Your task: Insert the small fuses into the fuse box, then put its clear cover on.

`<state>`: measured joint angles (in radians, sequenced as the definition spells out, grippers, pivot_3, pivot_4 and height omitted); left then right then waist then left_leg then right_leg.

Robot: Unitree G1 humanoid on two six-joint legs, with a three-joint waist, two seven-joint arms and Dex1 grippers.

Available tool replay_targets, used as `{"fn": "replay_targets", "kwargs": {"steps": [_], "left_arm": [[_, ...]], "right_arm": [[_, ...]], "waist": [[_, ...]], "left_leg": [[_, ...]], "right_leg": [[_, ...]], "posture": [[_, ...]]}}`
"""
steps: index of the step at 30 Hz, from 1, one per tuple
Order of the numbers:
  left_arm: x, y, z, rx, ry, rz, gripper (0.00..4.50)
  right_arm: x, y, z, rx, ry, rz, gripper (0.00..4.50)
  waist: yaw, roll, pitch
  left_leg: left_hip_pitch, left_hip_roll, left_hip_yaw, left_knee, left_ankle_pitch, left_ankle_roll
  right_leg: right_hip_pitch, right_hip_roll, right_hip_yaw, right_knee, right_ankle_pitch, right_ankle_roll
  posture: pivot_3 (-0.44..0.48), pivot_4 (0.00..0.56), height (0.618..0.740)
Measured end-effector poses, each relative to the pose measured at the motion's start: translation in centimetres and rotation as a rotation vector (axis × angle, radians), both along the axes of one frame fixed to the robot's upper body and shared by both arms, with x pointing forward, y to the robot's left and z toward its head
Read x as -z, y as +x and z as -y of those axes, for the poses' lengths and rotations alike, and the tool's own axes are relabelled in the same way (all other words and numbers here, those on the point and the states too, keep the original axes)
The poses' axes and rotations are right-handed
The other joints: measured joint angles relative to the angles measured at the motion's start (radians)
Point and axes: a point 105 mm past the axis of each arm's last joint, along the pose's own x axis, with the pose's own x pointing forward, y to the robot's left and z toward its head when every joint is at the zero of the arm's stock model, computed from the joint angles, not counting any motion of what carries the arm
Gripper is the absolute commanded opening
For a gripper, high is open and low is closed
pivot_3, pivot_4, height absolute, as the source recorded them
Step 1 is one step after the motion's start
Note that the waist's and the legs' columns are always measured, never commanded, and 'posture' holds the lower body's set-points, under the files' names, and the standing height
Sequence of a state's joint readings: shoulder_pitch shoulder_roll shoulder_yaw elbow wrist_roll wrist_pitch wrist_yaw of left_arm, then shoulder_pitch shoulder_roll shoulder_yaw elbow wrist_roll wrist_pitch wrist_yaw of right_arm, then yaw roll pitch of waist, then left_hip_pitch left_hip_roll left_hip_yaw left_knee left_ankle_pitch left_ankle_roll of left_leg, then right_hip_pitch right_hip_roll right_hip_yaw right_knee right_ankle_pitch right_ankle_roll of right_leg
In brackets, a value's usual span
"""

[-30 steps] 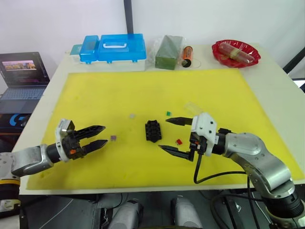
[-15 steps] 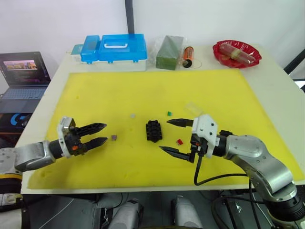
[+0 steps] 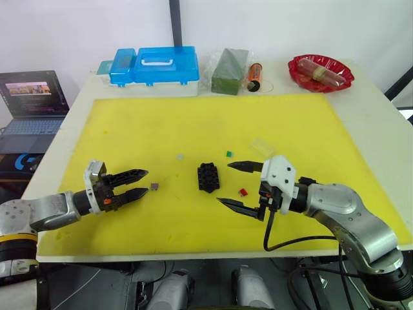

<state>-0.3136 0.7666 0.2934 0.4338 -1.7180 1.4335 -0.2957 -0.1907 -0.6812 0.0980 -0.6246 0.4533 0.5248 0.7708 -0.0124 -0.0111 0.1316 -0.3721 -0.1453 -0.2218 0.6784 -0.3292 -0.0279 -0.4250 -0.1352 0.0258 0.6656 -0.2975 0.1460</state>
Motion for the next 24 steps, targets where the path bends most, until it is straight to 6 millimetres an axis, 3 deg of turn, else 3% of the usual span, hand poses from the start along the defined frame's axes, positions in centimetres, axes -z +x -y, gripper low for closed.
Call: {"fn": "replay_targets", "kwargs": {"steps": [24], "left_arm": [[0.6, 0.6, 1.9, 0.043, 0.008, 0.041, 4.45]], "right_arm": [[-0.3, 0.4, 0.2, 0.019, -0.009, 0.003, 4.5]], "waist": [[0.025, 0.003, -0.004]], "left_leg": [[0.0, -0.002, 0.0, 0.002, 0.0, 0.0]], "right_leg": [[0.003, -0.001, 0.0, -0.001, 0.0, 0.0]], "posture": [[0.0, 0.15, 0.74]]}}
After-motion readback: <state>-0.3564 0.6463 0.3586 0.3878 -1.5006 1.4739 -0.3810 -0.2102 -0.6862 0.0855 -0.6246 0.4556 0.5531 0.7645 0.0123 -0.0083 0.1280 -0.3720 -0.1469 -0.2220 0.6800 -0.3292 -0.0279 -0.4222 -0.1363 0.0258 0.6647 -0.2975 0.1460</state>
